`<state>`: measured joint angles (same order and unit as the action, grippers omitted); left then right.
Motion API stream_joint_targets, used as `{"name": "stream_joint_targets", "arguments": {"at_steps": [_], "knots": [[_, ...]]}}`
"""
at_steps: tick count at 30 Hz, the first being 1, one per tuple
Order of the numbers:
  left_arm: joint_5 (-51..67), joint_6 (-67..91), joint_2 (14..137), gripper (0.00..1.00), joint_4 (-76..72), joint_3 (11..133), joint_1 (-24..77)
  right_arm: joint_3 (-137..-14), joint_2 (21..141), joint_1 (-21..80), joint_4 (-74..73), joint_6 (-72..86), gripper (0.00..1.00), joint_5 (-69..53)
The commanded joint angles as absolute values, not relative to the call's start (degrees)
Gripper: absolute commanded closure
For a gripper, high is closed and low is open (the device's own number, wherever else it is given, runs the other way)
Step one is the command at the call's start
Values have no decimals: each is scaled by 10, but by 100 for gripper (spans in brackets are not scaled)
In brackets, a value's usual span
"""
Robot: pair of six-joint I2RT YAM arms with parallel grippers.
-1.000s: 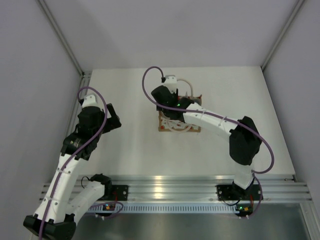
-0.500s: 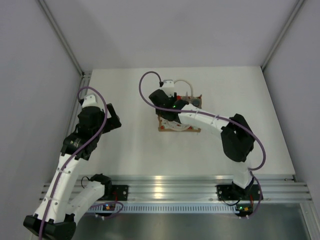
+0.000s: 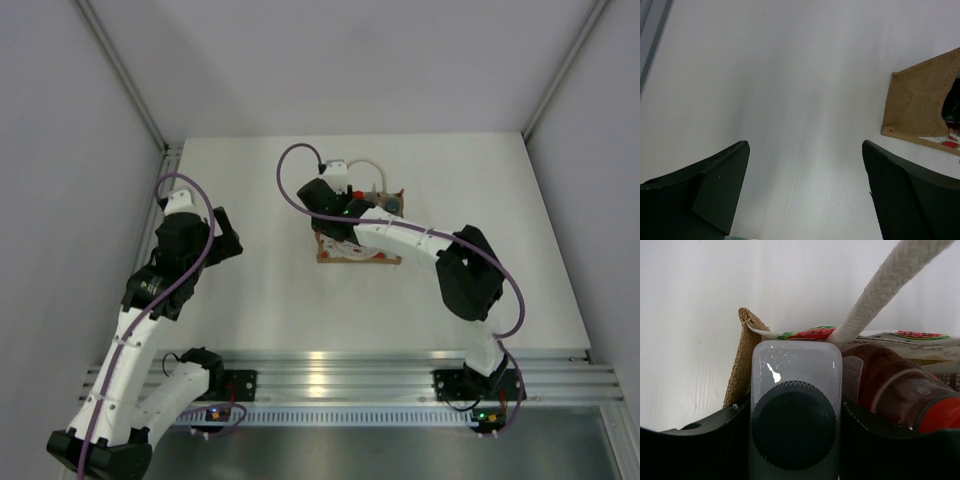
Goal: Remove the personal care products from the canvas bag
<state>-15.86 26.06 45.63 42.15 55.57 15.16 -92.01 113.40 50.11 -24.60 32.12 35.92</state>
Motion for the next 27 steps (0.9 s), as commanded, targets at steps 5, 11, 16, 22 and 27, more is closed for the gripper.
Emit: {"name": "stream_joint_targets", "arguments": {"at_steps": [5,11,16,22,27], "knots": [[-151,263,456,2,414,551,153,-912,1141,498,-207,304,56,360],[-150,262,458,2,415,551,153,-916,1133,498,-189,283,87,374],[-150,262,459,2,414,551,152,-929,1118,498,-188,271,100,388],[-150,263,459,2,415,551,153,-949,1103,499,-188,259,100,399],[-152,262,455,2,415,551,152,-953,1086,500,-188,255,100,403]]}}
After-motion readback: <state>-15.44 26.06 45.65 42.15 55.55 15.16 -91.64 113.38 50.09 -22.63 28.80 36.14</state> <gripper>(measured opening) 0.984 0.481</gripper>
